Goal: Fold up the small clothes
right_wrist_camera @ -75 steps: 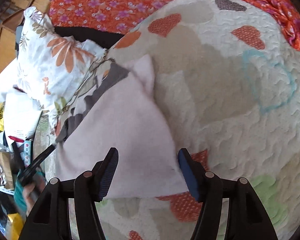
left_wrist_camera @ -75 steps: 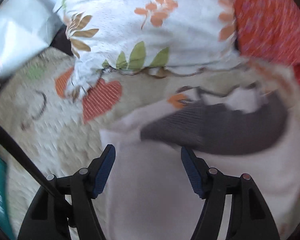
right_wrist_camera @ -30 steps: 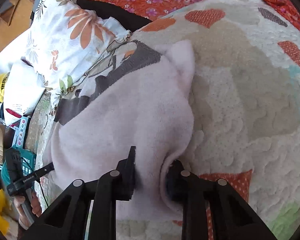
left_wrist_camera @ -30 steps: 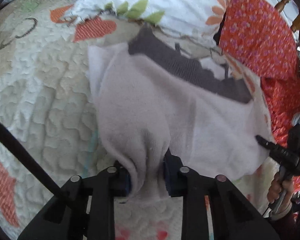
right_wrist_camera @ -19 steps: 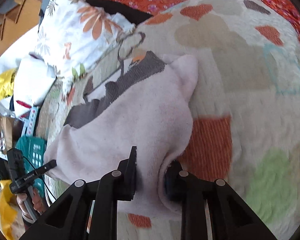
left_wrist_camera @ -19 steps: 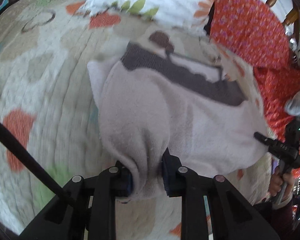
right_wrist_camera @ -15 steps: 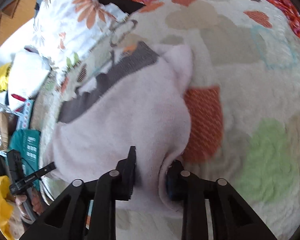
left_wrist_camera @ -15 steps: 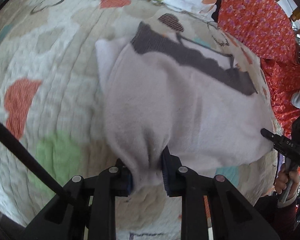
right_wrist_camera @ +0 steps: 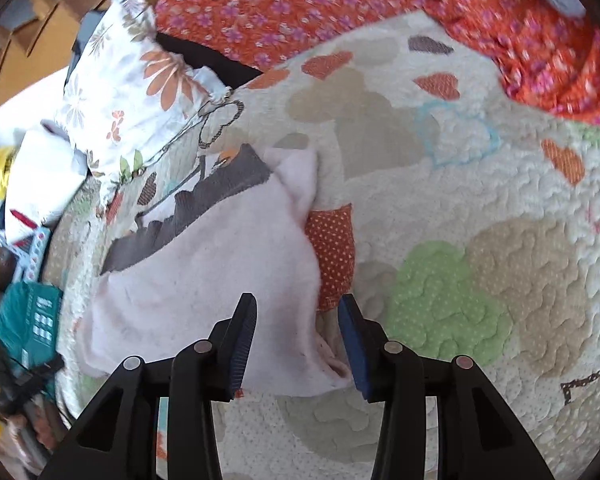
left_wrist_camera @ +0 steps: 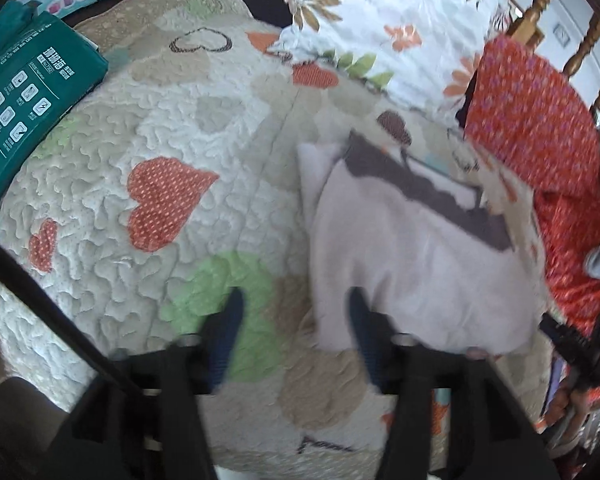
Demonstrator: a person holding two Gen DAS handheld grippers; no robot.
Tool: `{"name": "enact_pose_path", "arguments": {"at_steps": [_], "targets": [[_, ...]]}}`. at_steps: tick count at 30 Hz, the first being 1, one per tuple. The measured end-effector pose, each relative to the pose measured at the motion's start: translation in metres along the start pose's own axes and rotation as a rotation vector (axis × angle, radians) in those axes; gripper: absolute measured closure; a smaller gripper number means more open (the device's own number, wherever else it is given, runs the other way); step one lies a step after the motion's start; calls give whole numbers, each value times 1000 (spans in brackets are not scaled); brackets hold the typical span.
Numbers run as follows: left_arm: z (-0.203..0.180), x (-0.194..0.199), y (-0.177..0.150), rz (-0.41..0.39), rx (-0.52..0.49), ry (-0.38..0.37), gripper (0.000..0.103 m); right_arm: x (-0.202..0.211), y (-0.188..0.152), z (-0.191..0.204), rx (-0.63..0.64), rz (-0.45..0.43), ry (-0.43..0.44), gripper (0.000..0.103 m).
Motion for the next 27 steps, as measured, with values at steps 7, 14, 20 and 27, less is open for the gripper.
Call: {"name": "enact_pose_path", "arguments": {"at_steps": [7,14,20,27], "targets": [[-23,-50,-18,76,-171,79,42,-7,1,20,110,-24,-49,57],[25,-59,0,11,-170,353,74,-14,6,-1,61,-11,-103,57],[51,-30,16,-134,24,198,59,-17,26,-46,1,-35,-254,51],[21,-1,24,-348,-36,223,26,-18,41,-65,90,-62,-363,47]]}}
Point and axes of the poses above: each gripper's, at about its wrist camera, not at the fingertips, and x roughly against the way its jaws point, z to its left, y to its top, the point moved 7 cm from there along -x, roughly the way its jaws point, and after that the axes turned 4 degrees about x, right-handed, at the moved point
